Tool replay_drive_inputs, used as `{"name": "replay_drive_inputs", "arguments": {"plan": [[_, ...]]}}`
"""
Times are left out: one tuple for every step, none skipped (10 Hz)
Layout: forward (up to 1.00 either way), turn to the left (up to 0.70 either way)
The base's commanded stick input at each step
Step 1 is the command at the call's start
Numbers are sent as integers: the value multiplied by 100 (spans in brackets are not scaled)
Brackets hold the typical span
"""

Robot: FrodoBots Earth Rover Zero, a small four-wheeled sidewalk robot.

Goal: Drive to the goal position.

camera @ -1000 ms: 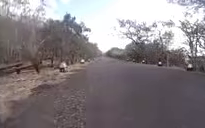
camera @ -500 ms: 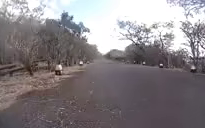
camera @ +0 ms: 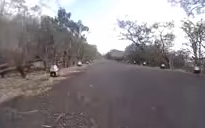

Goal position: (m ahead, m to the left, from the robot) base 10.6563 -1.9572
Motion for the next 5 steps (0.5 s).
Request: {"name": "replay_drive_inputs", "arguments": {"plan": [[70, 0], [70, 0], [70, 0], [70, 0], [70, 0]]}}
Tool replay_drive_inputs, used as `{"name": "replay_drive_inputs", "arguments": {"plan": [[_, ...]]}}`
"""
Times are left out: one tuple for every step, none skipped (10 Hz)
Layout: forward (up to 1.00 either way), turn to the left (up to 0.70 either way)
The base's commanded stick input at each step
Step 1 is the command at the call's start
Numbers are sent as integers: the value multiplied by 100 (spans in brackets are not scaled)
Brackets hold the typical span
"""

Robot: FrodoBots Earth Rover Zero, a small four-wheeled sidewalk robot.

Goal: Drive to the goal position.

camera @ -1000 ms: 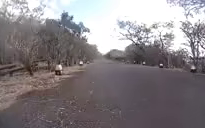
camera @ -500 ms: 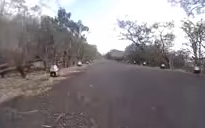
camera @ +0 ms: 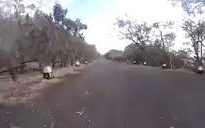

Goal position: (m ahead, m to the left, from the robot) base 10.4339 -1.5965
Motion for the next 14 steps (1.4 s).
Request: {"name": "replay_drive_inputs", "arguments": {"plan": [[70, 0], [70, 0], [70, 0], [70, 0], [70, 0], [70, 0], [70, 0], [70, 0], [70, 0], [70, 0], [70, 0], [70, 0], [70, 0], [70, 0]]}}
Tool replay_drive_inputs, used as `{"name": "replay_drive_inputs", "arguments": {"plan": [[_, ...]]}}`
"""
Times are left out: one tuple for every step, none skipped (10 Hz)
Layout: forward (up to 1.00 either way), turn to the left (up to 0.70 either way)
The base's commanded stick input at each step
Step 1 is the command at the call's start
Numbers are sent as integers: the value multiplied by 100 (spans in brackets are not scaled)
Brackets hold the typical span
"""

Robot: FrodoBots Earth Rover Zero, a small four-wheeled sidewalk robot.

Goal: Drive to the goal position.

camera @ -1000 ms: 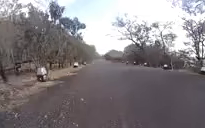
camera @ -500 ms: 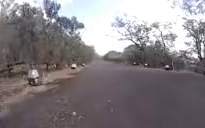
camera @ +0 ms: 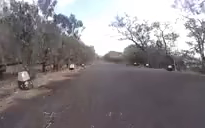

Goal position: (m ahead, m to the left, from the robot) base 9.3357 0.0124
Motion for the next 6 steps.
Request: {"name": "replay_drive_inputs", "arguments": {"plan": [[70, 0], [70, 0], [70, 0], [70, 0], [70, 0], [68, 0]]}}
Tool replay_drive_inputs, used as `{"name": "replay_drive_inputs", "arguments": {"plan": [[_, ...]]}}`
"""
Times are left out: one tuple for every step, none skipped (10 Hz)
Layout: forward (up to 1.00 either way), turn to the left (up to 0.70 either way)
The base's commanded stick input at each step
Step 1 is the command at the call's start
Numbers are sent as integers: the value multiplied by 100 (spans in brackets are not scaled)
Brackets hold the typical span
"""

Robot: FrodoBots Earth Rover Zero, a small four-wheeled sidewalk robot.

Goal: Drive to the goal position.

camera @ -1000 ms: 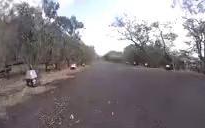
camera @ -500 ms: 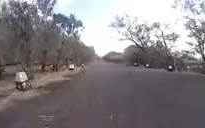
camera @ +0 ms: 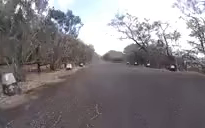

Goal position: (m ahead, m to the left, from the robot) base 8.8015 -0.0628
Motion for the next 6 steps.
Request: {"name": "replay_drive_inputs", "arguments": {"plan": [[69, 0], [70, 0], [70, 0], [70, 0], [70, 0], [70, 0]]}}
